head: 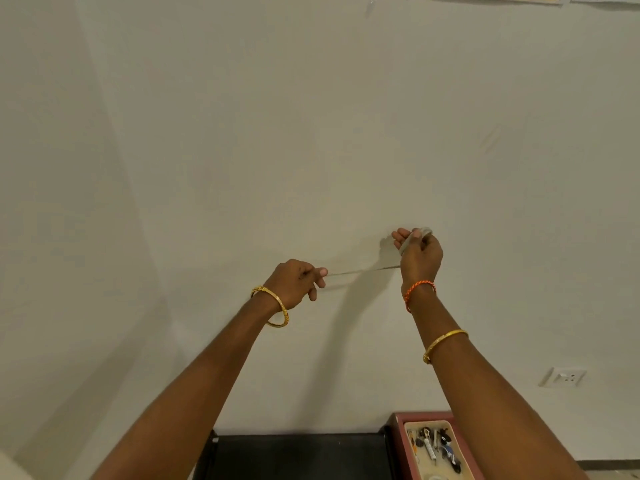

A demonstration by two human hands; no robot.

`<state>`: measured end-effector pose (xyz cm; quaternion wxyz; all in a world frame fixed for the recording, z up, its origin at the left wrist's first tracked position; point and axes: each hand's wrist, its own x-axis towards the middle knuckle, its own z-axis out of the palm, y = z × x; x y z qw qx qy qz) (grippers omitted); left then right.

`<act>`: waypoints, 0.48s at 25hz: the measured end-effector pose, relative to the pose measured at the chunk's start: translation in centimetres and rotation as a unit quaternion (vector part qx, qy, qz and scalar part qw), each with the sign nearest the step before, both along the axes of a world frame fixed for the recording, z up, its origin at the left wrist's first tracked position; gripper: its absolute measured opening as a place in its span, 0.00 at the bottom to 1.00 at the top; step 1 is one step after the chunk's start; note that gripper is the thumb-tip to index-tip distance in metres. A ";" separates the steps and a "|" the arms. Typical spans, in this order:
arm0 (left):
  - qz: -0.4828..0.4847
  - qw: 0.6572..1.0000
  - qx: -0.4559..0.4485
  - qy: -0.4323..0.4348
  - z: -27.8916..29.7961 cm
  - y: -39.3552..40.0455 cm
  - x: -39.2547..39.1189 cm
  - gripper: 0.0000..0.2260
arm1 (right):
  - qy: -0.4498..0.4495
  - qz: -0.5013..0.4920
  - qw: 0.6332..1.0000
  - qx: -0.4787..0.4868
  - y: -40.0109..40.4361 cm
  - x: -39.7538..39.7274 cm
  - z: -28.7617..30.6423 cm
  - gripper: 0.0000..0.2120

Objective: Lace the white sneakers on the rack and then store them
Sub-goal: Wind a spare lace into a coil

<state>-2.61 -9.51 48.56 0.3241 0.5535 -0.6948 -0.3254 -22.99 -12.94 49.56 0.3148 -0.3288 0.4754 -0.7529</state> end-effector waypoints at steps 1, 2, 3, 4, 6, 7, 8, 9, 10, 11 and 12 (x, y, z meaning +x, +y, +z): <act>0.022 0.999 0.015 0.032 -0.4 -0.1 0.2 0.15 | 0.035 -0.015 0.999 -0.012 0.3 0.0 0.2 0.09; 0.055 0.995 0.035 0.081 -1.0 -0.4 0.4 0.13 | 0.096 -0.039 0.994 -0.022 0.5 -0.1 0.4 0.08; 0.103 0.985 0.052 0.129 -1.5 -0.7 0.8 0.12 | 0.190 -0.065 0.979 -0.021 0.6 -0.5 0.5 0.07; 0.157 0.974 0.056 0.155 -2.1 -1.1 1.4 0.11 | 0.311 -0.072 0.948 0.007 0.6 -0.9 0.7 0.06; 0.248 0.962 0.025 0.114 -3.6 -2.1 3.3 0.11 | 0.541 0.018 0.819 0.189 0.8 -2.0 1.3 0.05; 0.277 0.954 0.016 0.110 -4.3 -2.7 4.3 0.11 | 0.607 0.102 0.725 0.311 1.2 -2.2 1.6 0.06; 0.298 0.947 0.010 0.122 -4.8 -3.0 5.0 0.11 | 0.623 0.200 0.637 0.407 1.9 -2.4 1.8 0.09; 0.314 0.940 0.007 0.133 -5.1 -3.1 5.7 0.11 | 0.592 0.304 0.583 0.466 2.5 -2.4 2.0 0.12; 0.330 0.935 -0.002 0.132 -5.4 -3.2 6.2 0.12 | 0.524 0.400 0.566 0.495 2.9 -2.5 1.9 0.14; 0.343 0.932 -0.005 0.116 -5.7 -3.1 6.6 0.12 | 0.442 0.477 0.576 0.495 3.3 -2.5 1.7 0.16; 0.345 0.934 -0.003 0.092 -6.3 -3.1 7.1 0.12 | 0.365 0.530 0.605 0.469 3.6 -2.6 1.6 0.17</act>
